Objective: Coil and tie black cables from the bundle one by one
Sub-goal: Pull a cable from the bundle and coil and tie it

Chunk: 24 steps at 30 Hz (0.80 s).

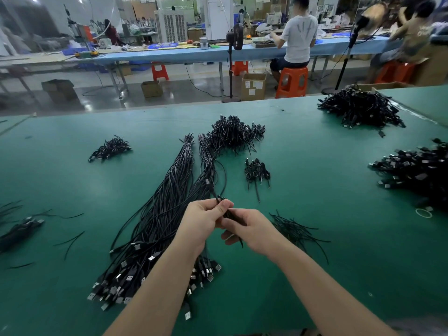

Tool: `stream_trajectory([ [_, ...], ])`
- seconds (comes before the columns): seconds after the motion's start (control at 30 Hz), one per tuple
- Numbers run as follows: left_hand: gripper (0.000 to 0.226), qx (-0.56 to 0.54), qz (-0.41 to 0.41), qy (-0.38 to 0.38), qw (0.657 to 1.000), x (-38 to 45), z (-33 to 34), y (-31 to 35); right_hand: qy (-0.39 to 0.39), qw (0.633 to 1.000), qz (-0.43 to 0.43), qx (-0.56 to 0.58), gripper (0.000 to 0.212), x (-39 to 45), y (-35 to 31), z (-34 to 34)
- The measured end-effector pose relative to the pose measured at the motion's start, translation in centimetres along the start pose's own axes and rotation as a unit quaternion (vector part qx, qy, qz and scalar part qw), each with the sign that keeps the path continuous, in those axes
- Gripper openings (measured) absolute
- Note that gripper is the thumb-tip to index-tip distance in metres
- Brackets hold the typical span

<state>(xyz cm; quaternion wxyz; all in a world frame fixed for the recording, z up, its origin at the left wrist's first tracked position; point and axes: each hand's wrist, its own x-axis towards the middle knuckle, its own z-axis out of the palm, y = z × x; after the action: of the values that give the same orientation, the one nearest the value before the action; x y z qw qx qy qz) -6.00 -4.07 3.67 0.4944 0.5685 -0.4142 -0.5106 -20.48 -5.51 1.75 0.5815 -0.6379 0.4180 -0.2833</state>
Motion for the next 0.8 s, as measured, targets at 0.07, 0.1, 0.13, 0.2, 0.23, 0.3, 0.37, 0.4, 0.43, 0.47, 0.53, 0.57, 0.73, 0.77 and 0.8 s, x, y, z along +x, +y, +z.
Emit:
stream_trajectory([
  [0.07, 0.015, 0.019, 0.010, 0.007, 1.000, 0.1, 0.1, -0.3, 0.020, 0.999, -0.003, -0.034, 0.018, 0.0, 0.1, 0.4],
  [0.1, 0.016, 0.030, 0.017, 0.011, 0.999, 0.2, 0.1, -0.4, 0.034, 0.999, -0.008, -0.036, 0.022, 0.0, 0.2, 0.6],
  [0.13, 0.018, 0.044, 0.024, 0.013, 0.999, 0.3, 0.1, -0.5, 0.047, 0.998, -0.011, -0.037, 0.025, 0.0, 0.3, 0.8],
  [0.2, 0.019, 0.086, 0.037, 0.018, 0.995, 0.4, 0.0, -0.6, 0.071, 0.996, -0.017, -0.051, 0.028, -0.1, 0.6, 1.0],
  [0.23, 0.018, 0.112, 0.041, 0.023, 0.993, 0.5, 0.0, -0.7, 0.082, 0.995, -0.019, -0.057, 0.028, -0.2, 0.8, 1.1],
  [0.3, 0.016, 0.154, 0.041, 0.038, 0.986, 0.7, -0.2, -0.8, 0.096, 0.994, -0.024, -0.053, 0.028, -0.3, 1.1, 1.2],
  [0.37, 0.017, 0.171, 0.038, 0.054, 0.983, 0.8, -0.2, -0.9, 0.101, 0.994, -0.027, -0.034, 0.031, -0.3, 1.3, 1.5],
  [0.4, 0.017, 0.171, 0.040, 0.058, 0.983, 0.7, -0.3, -1.0, 0.103, 0.994, -0.025, -0.025, 0.031, -0.2, 1.3, 1.6],
  [0.43, 0.015, 0.162, 0.042, 0.062, 0.984, 0.7, -0.2, -1.1, 0.106, 0.994, -0.021, -0.014, 0.031, -0.2, 1.3, 1.6],
  [0.47, 0.013, 0.137, 0.041, 0.065, 0.988, 0.6, -0.2, -1.0, 0.109, 0.994, -0.013, 0.002, 0.030, -0.1, 1.4, 1.5],
  [0.53, 0.025, 0.070, 0.031, 0.070, 0.995, 0.5, -0.3, -0.9, 0.122, 0.992, 0.011, 0.040, 0.028, 0.0, 1.6, 1.2],
  [0.57, 0.031, 0.060, 0.029, 0.071, 0.995, 0.7, -0.4, -0.9, 0.129, 0.990, 0.021, 0.047, 0.026, 0.0, 1.7, 1.1],
  [0.73, 0.028, 0.270, 0.067, 0.048, 0.959, 1.4, -0.7, -1.5, 0.124, 0.991, 0.027, -0.031, 0.025, -0.1, 2.0, 0.9],
  [0.77, 0.027, 0.270, 0.072, 0.033, 0.960, 1.4, -0.6, -1.7, 0.116, 0.989, 0.026, -0.083, 0.025, -0.1, 2.0, 0.9],
  [0.8, 0.025, 0.274, 0.077, 0.025, 0.958, 1.5, -0.5, -1.8, 0.111, 0.984, 0.023, -0.136, 0.024, -0.1, 2.0, 1.1],
])
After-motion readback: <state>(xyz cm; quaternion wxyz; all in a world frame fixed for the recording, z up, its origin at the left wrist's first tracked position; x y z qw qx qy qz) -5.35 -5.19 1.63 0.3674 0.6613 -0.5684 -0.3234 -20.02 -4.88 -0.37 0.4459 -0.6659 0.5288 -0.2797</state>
